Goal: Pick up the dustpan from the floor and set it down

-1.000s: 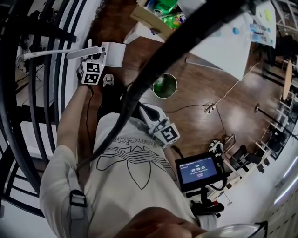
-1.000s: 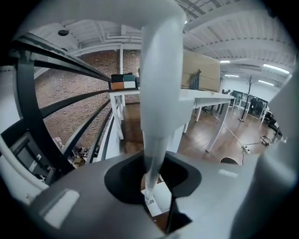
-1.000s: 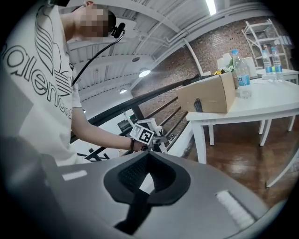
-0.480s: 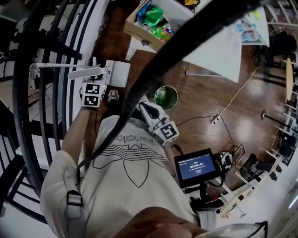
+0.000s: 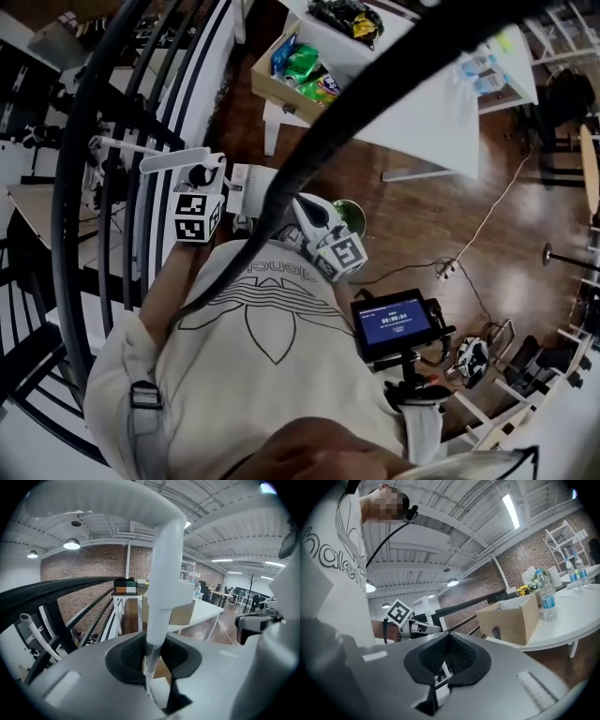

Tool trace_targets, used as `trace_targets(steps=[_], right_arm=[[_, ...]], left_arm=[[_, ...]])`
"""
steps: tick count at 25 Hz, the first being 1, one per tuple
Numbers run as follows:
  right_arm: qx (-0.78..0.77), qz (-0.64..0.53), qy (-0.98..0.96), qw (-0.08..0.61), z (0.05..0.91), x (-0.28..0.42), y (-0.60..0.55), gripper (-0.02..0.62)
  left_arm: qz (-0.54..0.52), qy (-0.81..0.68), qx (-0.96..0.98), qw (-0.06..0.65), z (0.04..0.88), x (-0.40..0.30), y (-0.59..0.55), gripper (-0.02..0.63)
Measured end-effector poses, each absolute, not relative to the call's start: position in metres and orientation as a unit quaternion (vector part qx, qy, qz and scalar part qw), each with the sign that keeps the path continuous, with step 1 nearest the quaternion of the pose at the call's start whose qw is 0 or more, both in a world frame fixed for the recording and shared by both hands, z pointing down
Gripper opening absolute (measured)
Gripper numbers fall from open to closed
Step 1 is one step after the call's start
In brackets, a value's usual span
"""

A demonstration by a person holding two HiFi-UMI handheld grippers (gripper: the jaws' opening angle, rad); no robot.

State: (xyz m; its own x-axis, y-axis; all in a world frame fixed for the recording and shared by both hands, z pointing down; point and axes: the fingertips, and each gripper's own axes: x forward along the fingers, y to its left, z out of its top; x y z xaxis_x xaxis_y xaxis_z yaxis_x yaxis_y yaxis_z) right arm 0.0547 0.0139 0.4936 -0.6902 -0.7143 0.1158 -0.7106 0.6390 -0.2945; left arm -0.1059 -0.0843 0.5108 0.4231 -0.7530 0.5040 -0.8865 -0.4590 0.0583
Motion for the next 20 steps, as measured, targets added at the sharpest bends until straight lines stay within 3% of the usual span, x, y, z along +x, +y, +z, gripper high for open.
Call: trace_targets(steps=[10, 20], right_arm=[[-0.376, -0.164, 0.912, 0.017, 0.487, 0.045, 0.019, 0.002], [-0.387, -0.169, 0.906, -0.003, 0.499, 0.053, 0.025, 0.002]], left_arm=[[0.197, -0.501, 0.831, 0.141, 0.488, -0.105, -0.075, 0.098], [0.205, -0.51, 0.82, 0.157, 0.516, -0.118, -0.095, 0.1]])
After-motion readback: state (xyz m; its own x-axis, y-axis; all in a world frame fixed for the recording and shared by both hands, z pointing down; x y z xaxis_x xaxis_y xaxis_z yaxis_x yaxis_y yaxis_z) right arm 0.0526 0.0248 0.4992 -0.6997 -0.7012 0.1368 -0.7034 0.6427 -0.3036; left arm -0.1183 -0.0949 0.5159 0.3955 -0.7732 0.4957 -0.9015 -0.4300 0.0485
